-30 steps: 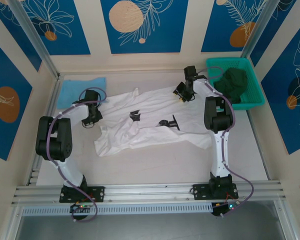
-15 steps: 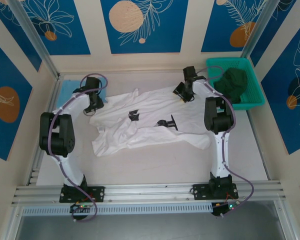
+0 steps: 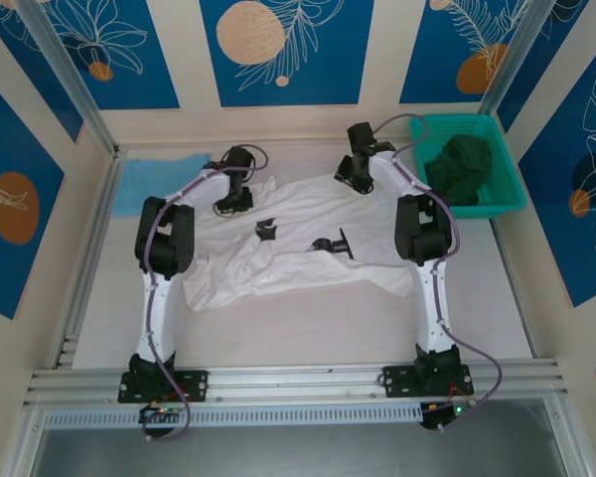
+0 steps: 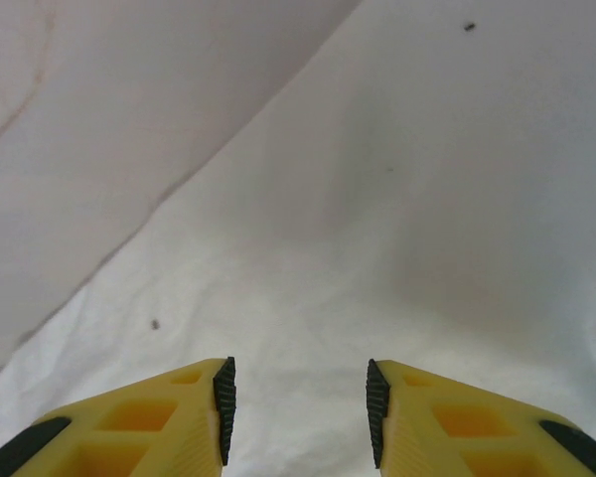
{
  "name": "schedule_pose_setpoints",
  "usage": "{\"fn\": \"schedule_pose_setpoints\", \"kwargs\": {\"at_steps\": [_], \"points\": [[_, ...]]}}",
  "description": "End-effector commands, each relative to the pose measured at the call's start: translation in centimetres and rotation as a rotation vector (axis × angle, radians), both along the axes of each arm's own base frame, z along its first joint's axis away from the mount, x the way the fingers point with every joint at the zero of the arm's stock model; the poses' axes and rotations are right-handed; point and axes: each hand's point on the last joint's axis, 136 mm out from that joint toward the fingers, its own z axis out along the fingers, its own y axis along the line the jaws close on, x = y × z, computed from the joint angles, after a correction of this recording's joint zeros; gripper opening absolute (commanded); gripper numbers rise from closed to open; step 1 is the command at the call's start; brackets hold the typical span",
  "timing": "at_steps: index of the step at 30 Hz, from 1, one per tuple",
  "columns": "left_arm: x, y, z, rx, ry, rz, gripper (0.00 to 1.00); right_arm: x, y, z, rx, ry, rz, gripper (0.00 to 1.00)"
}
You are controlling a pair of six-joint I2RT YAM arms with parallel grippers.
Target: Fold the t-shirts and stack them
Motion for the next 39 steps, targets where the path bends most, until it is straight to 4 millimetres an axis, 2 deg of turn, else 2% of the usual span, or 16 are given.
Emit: {"fn": "schedule_pose_setpoints", "kwargs": {"at_steps": [1,10,18,23,28,31,34,36,39], "points": [[-0.1,-0.3,-1.8,0.014,0.092,-0.017,0.25,-1.0,-1.8,-2.2,-0.051,0.080,-0.024,0.41],[5.4,-3.5,-2.3,-0.062,0.040,-0.096,0.30,0.0,-4.1,-2.4,-0.062,0.085,-0.088,0.42],[9.2,-4.6,-2.5,-0.176,-0.069,-0.087,0.33,1.4,-5.4,-1.8,-0.082,0.063,-0.108,0.43],[10.4,-5.0,-0.2,-0.198,-0.133,-0.112,0.37,2.3,-4.7,0.9,-0.067,-0.015,-0.061,0.43],[11.7,-5.1,3.4,-0.233,-0.220,-0.144,0.40,2.3,-2.5,5.9,-0.066,-0.134,0.030,0.43],[11.4,-5.3,7.0,-0.249,-0.257,-0.177,0.44,1.2,-1.1,8.8,-0.082,-0.190,0.091,0.44],[9.7,-4.9,10.1,-0.230,-0.247,-0.169,0.44,-1.1,-0.2,9.9,-0.092,-0.198,0.140,0.45],[7.8,-4.3,10.9,-0.211,-0.210,-0.147,0.44,-3.1,0.4,9.4,-0.063,-0.173,0.178,0.46],[4.1,-3.2,10.2,-0.169,-0.161,-0.097,0.43,-6.0,0.7,7.3,-0.034,-0.096,0.210,0.45]]}}
